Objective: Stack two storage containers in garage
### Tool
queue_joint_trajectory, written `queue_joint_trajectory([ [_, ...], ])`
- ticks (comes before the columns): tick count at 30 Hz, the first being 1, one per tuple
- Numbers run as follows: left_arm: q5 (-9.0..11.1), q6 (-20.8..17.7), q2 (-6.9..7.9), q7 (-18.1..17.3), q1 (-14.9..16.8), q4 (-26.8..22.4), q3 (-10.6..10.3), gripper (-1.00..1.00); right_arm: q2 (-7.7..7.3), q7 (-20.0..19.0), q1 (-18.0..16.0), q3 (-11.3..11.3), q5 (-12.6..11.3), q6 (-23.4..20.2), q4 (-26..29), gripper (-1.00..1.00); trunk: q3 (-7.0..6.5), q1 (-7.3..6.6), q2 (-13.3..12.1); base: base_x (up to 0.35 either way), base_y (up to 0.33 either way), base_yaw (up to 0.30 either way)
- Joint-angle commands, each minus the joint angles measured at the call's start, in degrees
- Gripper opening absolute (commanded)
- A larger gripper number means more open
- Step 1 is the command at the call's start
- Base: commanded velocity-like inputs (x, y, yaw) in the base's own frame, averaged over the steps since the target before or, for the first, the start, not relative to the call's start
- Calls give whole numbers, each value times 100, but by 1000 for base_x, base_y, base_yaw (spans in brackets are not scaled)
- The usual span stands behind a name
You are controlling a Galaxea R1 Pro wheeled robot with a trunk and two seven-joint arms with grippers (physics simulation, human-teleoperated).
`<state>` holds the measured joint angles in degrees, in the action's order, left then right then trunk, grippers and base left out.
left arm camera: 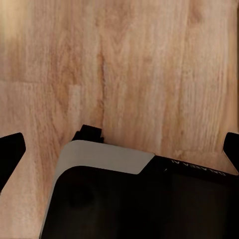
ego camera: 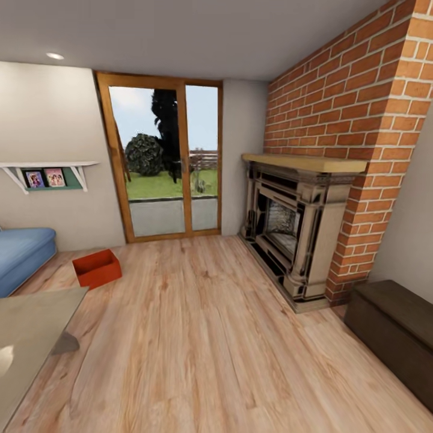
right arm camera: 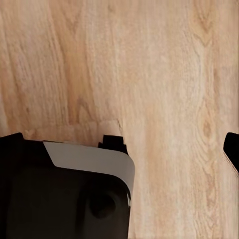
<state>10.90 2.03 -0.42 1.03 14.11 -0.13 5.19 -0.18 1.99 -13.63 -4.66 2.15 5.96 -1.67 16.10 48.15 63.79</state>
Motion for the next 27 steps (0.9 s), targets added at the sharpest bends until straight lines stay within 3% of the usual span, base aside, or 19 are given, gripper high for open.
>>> queue_joint_trajectory([
  [1, -1, 18, -2, 11, 4, 4, 44, 100, 1, 21, -8, -43, 23, 26, -18, 100, 7, 3, 4, 320, 0, 0],
  [10, -1, 17, -2, 11, 4, 10, 44, 100, 7, 21, -8, -43, 23, 25, -18, 100, 7, 3, 4, 320, 0, 28],
  [27, -1, 26, -2, 11, 4, 5, 47, 100, 1, 21, -8, -43, 19, 24, -15, 100, 7, 3, 4, 319, 0, 227],
])
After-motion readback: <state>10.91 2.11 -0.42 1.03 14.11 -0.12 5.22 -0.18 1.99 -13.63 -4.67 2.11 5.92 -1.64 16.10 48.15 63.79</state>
